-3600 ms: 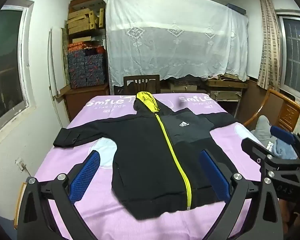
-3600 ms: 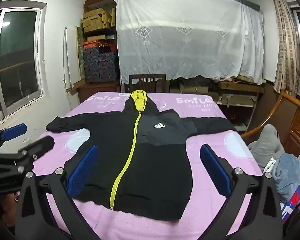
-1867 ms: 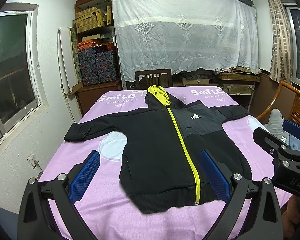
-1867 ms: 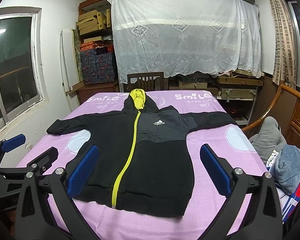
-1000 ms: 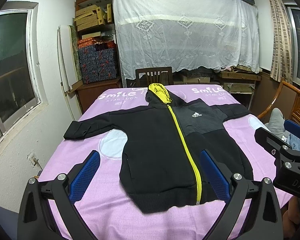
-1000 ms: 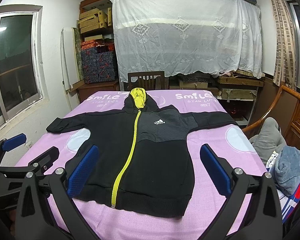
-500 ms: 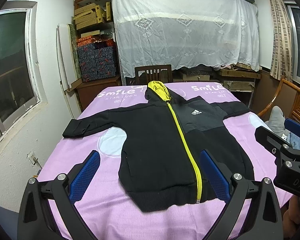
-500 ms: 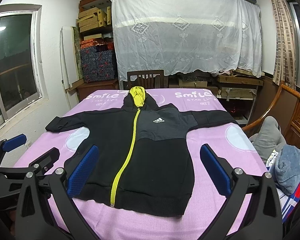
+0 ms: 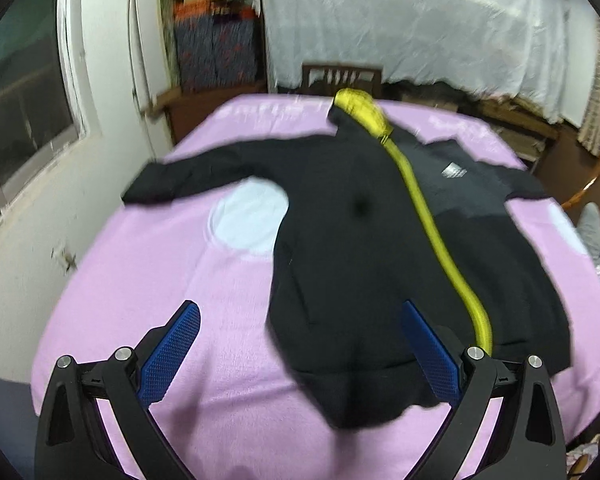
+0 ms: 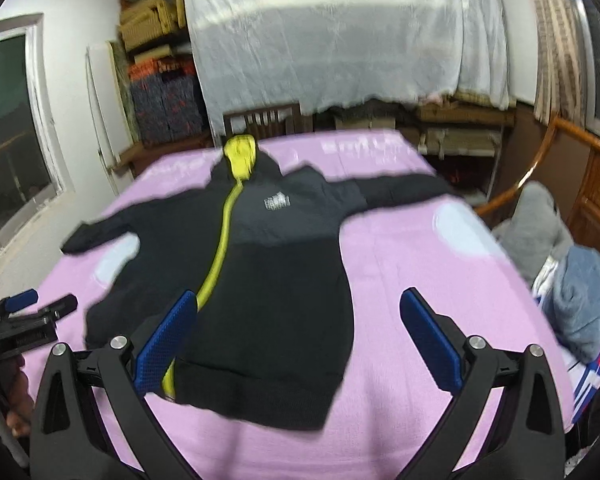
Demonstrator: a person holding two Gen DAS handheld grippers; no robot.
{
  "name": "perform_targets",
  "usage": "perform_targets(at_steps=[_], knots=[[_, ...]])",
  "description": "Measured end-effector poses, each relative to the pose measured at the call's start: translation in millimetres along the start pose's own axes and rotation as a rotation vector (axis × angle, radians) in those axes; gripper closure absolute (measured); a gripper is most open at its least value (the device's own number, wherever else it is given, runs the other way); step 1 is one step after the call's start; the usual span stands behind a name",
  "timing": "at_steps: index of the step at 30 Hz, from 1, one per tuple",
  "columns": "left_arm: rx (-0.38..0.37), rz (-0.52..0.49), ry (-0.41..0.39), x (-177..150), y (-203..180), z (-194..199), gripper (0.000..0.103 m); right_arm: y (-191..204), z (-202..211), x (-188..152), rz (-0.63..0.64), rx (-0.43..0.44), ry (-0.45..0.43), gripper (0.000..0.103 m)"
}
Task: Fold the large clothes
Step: 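Reach the right gripper to the hoodie's sleeve cuff and grasp it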
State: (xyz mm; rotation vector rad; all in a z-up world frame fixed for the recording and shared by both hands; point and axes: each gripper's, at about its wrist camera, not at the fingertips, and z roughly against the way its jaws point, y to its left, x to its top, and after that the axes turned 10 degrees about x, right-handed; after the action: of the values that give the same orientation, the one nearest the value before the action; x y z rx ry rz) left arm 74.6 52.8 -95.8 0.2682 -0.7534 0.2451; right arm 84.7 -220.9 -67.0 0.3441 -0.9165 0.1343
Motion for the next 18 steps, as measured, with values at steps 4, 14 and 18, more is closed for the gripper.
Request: perform_targets(at_steps=[4,14,18], knots=[[0.037,-0.054,0.085,-10,-10,-39,0.003,-6,-36,-16,0.012,0.021,0.106,0.014],[0.067,-0.141,0.081,30,-23,-58,0.003,-62,-85,-5,-0.199,0.189,0.236,0.014],[0.084,-0.15,-0.034,85,-45,-57,0.003,-122,-89,65,-0.404,0.209,0.042,0.004]])
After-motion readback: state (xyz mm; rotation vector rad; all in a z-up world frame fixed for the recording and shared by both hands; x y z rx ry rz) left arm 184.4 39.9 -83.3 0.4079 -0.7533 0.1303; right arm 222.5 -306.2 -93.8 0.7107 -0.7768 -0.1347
